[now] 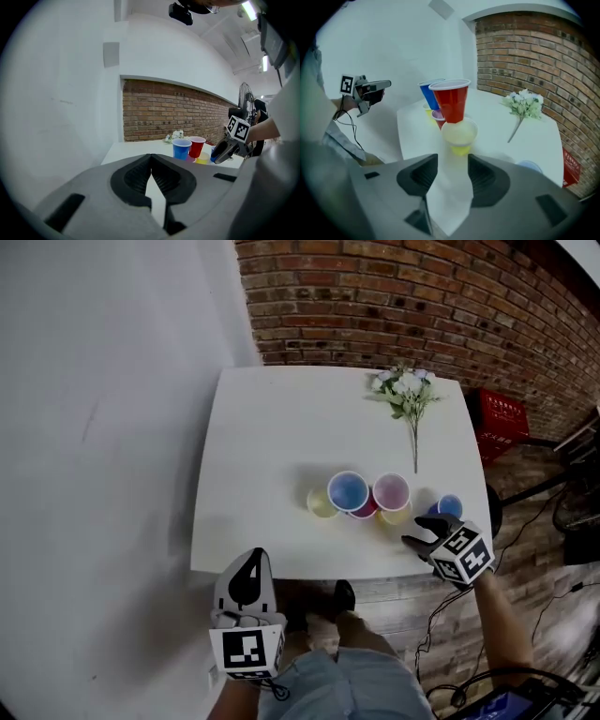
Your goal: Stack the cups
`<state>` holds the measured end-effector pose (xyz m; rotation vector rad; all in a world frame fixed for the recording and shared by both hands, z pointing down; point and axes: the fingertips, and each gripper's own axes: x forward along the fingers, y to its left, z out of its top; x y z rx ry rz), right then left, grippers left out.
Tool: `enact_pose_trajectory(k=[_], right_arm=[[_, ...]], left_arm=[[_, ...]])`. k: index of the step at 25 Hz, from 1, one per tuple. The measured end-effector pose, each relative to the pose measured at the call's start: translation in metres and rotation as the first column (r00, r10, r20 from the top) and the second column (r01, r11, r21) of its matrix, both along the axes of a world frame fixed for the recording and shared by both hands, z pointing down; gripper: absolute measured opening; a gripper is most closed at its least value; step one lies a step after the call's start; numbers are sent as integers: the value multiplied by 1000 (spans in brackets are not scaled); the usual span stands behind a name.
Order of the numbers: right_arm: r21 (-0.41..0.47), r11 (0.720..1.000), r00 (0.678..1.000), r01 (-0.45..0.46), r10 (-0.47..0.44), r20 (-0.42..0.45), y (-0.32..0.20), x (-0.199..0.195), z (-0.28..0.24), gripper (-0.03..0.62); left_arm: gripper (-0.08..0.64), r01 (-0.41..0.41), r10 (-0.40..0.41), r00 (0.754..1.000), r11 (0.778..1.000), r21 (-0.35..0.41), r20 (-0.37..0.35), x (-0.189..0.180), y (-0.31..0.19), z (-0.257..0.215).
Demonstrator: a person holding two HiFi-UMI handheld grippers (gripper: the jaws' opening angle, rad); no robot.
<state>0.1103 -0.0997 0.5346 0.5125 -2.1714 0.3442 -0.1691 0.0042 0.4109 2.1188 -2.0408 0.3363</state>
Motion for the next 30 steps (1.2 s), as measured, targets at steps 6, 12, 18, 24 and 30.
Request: enact_pose_trajectory(k=[6, 12, 18, 24, 30], right_arm=[[37, 999, 998, 32, -31, -49, -6, -6, 13, 206], [53, 997, 995, 47, -43, -85, -10, -9, 20, 207], [59, 997, 995, 41, -36, -91, -15, -12, 20, 207], [59, 998, 995, 36, -31, -91, -16, -14, 20, 206], [63, 997, 995, 38, -32, -91, -19, -16, 20, 201]], left_arm=[[9, -1, 1, 1000, 1000, -5, 7, -2, -2, 5], [9, 8, -8, 1000, 1000, -19, 6, -4, 3, 7], [9, 16, -16, 1000, 1000, -23, 7, -5, 5, 7], [9, 17, -17, 1000, 1000, -22, 5, -6, 5, 7], [9, 19, -19, 1000, 999, -29, -14, -2, 4, 2]])
